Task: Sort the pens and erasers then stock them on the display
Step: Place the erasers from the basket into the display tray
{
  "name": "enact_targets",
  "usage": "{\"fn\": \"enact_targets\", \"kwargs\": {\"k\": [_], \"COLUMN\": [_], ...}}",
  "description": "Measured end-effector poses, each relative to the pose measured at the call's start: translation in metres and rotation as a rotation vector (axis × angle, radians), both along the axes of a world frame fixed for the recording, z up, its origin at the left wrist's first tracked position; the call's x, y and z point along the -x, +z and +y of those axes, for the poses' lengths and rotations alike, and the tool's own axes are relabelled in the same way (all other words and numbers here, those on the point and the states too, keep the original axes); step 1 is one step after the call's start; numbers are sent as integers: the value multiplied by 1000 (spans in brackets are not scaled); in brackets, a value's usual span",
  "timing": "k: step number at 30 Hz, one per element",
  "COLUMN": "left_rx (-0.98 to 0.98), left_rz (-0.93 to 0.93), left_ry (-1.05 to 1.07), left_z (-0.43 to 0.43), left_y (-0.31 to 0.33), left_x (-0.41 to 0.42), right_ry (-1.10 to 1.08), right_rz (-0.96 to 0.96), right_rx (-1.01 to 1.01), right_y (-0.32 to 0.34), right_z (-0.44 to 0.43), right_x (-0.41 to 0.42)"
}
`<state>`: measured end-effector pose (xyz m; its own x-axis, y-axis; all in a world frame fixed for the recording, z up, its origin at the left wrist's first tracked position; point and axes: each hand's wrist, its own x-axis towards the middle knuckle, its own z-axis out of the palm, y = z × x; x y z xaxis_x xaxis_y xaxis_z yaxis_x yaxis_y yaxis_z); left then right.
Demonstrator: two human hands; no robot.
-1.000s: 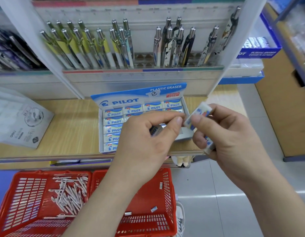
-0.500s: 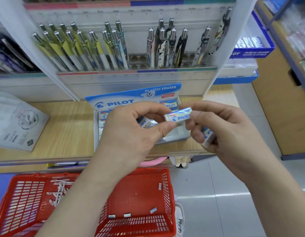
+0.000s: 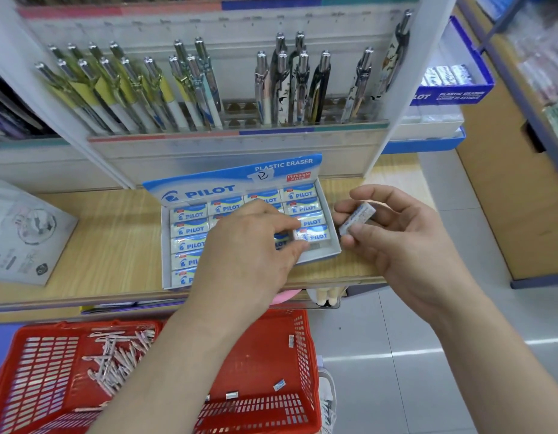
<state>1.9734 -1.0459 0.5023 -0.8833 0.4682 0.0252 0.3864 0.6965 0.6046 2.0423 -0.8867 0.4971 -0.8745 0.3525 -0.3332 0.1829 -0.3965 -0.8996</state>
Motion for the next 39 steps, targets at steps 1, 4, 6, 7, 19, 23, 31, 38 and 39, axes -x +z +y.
{"fn": "enact_targets", "kwargs": {"k": [1,4,6,7,19,23,31,38,39], "left_rx": [10,31,51,54,-313,-384,-496,-510,-493], "left_rz": [-2,-43,-71,-82,-313,-345,-376,-268,-284], "left_ry": [-5,-9,-17,-25,-1,-5,11,58,45], "left_z": [1,4,6,6,11,18,18,19,18], "left_y": [1,5,8,8,17,20,22,28,28], "left_x": [1,4,5,4,-3,-9,-14,-16,-15], "right_ry": [-15,-74,-100,-106,-61,-64,-37,115,112], "right_rz": [0,-9,-17,-26,3,32,90,42,45], "right_rx": [20,60,72,60,101,197,229,-23,-46], "right_y": [0,1,2,2,1,2,15,25,25], "right_z": [0,-1,-1,-2,2,4,-7,-11,-10], "right_x": [1,2,2,3,-2,-3,-2,-2,-2]}}
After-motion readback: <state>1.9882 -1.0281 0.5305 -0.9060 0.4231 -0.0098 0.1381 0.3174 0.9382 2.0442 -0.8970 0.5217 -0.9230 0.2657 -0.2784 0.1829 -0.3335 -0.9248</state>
